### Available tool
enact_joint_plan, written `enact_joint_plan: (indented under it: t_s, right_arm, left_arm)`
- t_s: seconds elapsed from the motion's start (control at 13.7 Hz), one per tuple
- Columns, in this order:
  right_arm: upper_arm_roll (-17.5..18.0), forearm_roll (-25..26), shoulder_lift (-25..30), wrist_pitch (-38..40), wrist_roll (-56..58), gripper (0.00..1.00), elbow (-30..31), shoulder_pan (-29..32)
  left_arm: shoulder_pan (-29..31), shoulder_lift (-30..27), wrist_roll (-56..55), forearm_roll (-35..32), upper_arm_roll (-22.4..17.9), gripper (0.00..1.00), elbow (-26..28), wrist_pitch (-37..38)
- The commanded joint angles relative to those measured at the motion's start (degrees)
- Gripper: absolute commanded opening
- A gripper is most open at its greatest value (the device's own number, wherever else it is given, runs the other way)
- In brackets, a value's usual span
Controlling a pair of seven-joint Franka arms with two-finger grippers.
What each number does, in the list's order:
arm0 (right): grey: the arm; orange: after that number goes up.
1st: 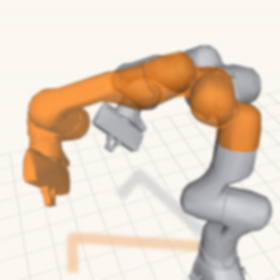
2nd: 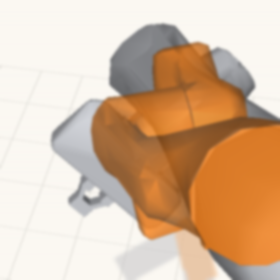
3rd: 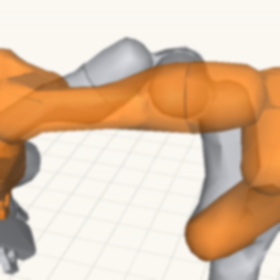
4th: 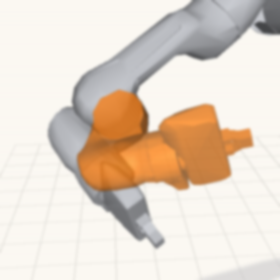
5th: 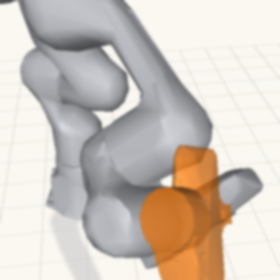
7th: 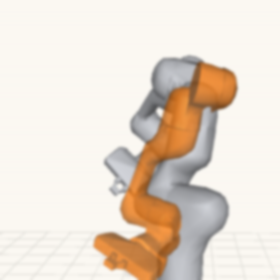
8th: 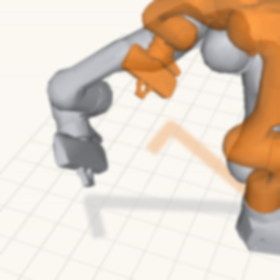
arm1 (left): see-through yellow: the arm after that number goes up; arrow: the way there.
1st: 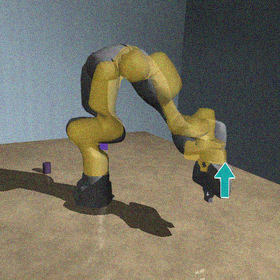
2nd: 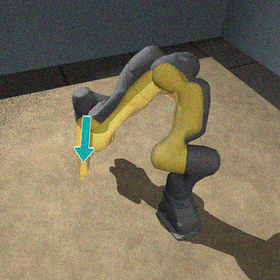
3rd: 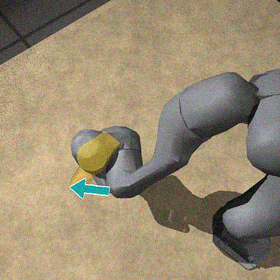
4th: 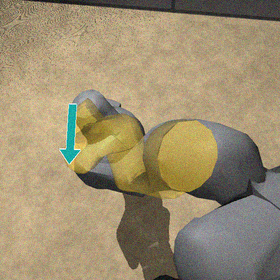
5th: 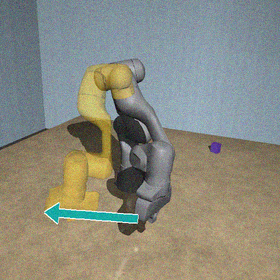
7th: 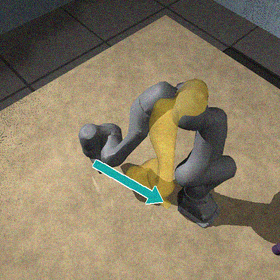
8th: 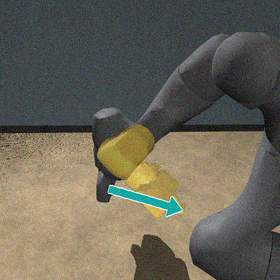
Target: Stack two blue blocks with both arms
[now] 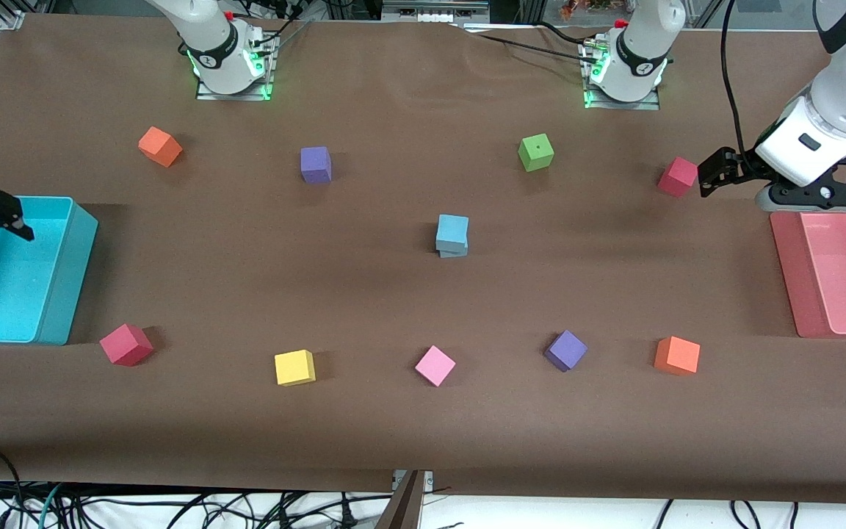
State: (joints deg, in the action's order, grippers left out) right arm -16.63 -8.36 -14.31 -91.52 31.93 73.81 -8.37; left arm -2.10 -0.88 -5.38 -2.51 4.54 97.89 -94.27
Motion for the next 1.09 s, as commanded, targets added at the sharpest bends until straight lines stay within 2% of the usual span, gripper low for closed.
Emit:
enact_joint_plan:
  t_s: [0.0,0.15,0.29,0.44,0.51,0.73,1.02]
  right_arm:
    - [6.0,4.1,5.3,3.4,-10.6,1.0,5.0,2.1]
    - [7.0,4.6,7.5,3.1,-10.8,1.0,9.1,4.3]
    - [7.4,4.8,7.6,2.6,-10.8,1.0,10.4,6.3]
    - [11.2,10.7,8.8,2.8,-11.1,1.0,10.7,7.7]
    - [11.9,10.7,9.0,3.1,-11.6,1.0,11.1,8.0]
    - [12.4,10.4,10.3,3.4,-22.9,1.0,13.1,8.2]
    - [12.3,9.9,8.5,4.6,-22.7,1.0,11.7,8.1]
  left_arm:
    - [-0.6,0.6,0.5,0.7,-0.6,1.0,-1.7,1.4]
    - [-0.6,0.6,0.4,0.7,-0.5,1.0,-1.8,1.4]
    - [-0.6,0.6,-0.2,0.8,-0.4,1.0,-1.8,1.4]
    - [-0.6,0.6,-0.3,0.8,-0.4,1.0,-1.8,1.4]
    - [-0.6,0.6,-0.3,0.8,-0.4,1.0,-1.8,1.4]
    - [-0.6,0.7,-0.3,0.8,-0.3,1.0,-1.8,1.2]
    - [-0.6,0.7,-0.3,0.7,-0.5,1.0,-1.9,1.2]
